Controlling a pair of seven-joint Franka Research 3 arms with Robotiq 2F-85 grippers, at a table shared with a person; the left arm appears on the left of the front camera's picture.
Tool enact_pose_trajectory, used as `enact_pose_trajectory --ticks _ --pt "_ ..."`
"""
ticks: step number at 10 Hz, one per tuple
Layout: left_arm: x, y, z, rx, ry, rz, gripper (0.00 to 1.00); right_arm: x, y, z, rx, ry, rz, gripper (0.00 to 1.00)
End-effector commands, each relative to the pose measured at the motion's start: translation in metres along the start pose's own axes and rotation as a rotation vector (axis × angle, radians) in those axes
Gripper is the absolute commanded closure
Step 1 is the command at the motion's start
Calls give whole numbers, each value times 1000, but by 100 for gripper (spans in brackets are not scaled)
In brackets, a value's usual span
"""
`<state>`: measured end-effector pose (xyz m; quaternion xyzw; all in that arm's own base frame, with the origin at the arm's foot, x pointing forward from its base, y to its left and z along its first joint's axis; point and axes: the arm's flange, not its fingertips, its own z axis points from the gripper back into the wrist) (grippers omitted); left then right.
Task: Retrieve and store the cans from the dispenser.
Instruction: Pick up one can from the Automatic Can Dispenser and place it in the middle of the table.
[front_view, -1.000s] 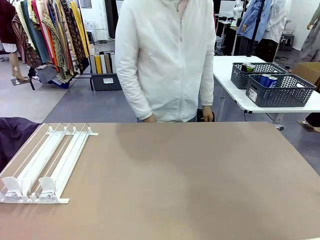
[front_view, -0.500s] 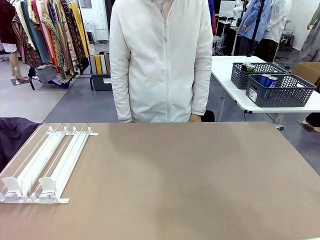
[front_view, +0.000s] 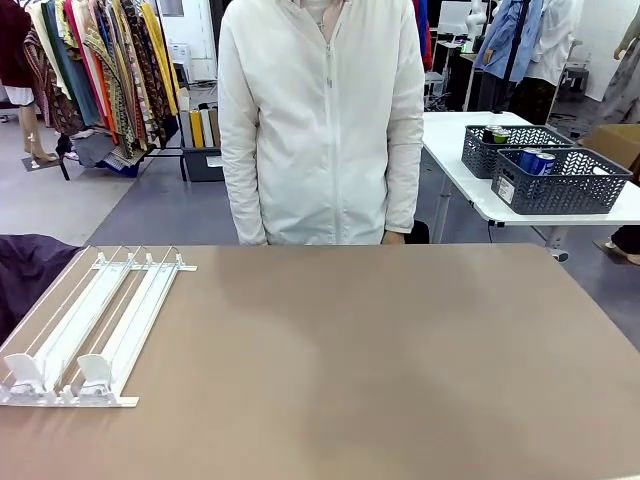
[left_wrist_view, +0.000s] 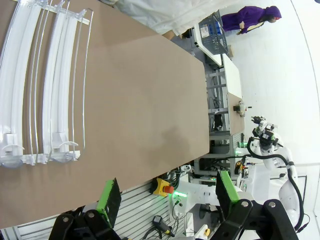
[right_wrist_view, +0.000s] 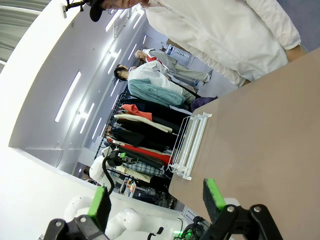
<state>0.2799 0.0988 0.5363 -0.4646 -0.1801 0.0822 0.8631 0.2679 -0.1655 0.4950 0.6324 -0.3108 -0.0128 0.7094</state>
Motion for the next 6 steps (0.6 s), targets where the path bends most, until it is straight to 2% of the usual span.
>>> enact_pose_trajectory --ticks 1,6 --pt "1 -1 -2 -15 -6 -17 0 4 4 -3 21 -20 8 0" --pt "1 -1 -2 -15 -6 -17 0 4 4 -3 21 -20 8 0"
